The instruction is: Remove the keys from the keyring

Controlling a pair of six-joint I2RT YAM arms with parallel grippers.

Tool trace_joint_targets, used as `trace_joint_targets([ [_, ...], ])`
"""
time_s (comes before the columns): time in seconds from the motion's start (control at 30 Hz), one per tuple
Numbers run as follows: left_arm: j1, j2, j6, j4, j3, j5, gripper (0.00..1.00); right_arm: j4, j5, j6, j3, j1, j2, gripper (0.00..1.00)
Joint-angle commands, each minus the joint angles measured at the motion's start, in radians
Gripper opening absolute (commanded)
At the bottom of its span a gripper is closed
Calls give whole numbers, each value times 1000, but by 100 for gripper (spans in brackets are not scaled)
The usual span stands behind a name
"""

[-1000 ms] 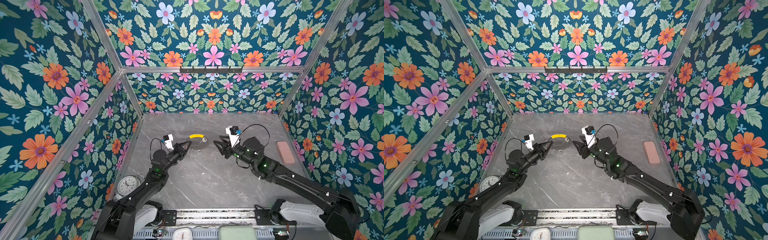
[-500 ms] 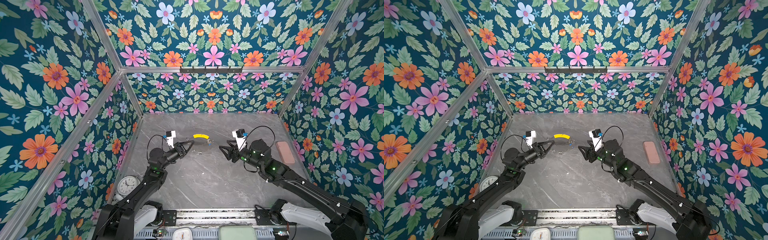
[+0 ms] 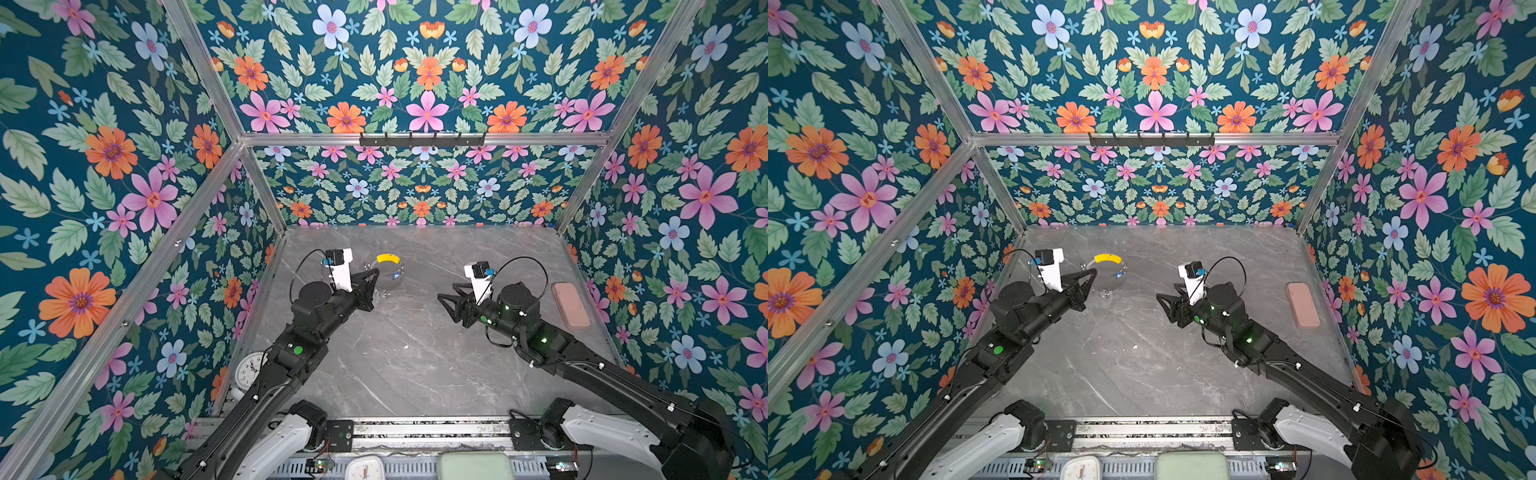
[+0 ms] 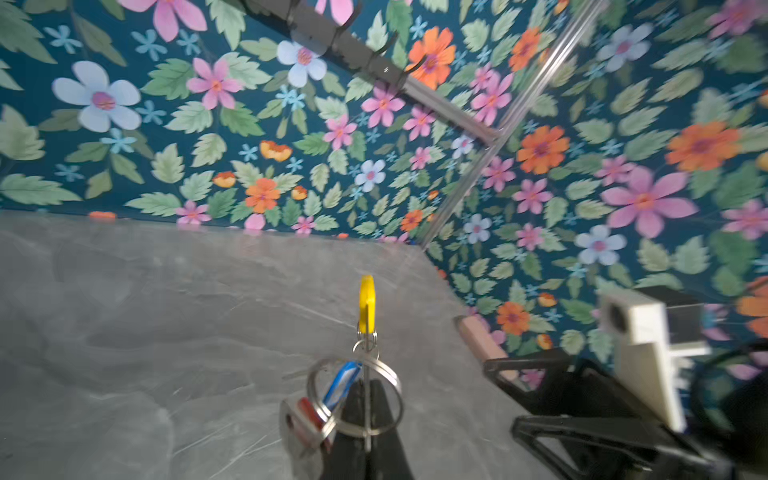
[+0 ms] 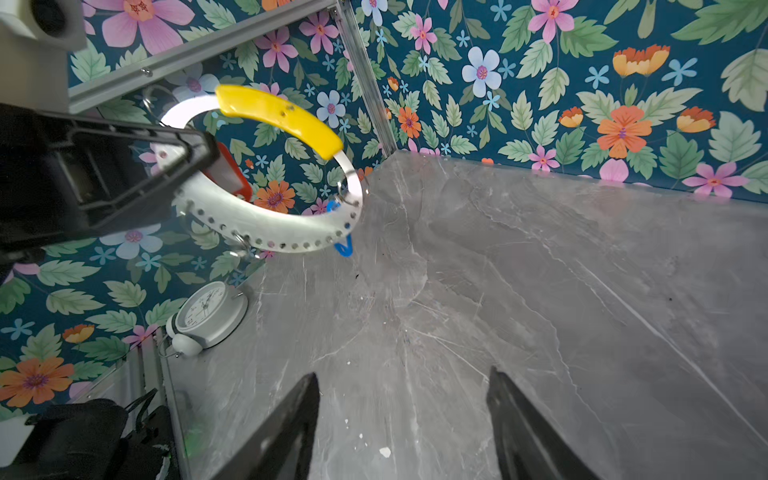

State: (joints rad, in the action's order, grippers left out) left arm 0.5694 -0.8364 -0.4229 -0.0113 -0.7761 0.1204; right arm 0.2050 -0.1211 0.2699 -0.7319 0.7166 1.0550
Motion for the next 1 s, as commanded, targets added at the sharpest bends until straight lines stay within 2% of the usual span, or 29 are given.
trace_joint_targets([
  [0.0, 58, -18, 127, 47, -24, -163, 0, 57, -48, 26, -14, 1, 23, 66],
  [0.1, 104, -30, 149, 31, -21, -160, 0, 53, -138, 1, -42, 1, 54, 66],
  [0.27, 124, -8, 163, -29, 17, -92, 0, 23, -204, -12, -116, -3, 110, 67],
  [0.37, 125, 8, 165, -54, 32, -29, 0, -10, -302, -26, -173, -23, 158, 69],
  [0.43, 125, 18, 170, -64, 40, 15, 0, -41, -326, -42, -208, -34, 187, 70],
  [0.6, 126, 50, 177, -127, 80, 169, 0, -36, -511, -40, -270, -64, 237, 69],
  [0.83, 125, 75, 126, -212, 119, 257, 0, -187, -452, -177, -339, -62, 247, 71],
  [0.97, 126, 86, 79, -282, 154, 305, 0, -226, -452, -207, -351, -63, 259, 72],
])
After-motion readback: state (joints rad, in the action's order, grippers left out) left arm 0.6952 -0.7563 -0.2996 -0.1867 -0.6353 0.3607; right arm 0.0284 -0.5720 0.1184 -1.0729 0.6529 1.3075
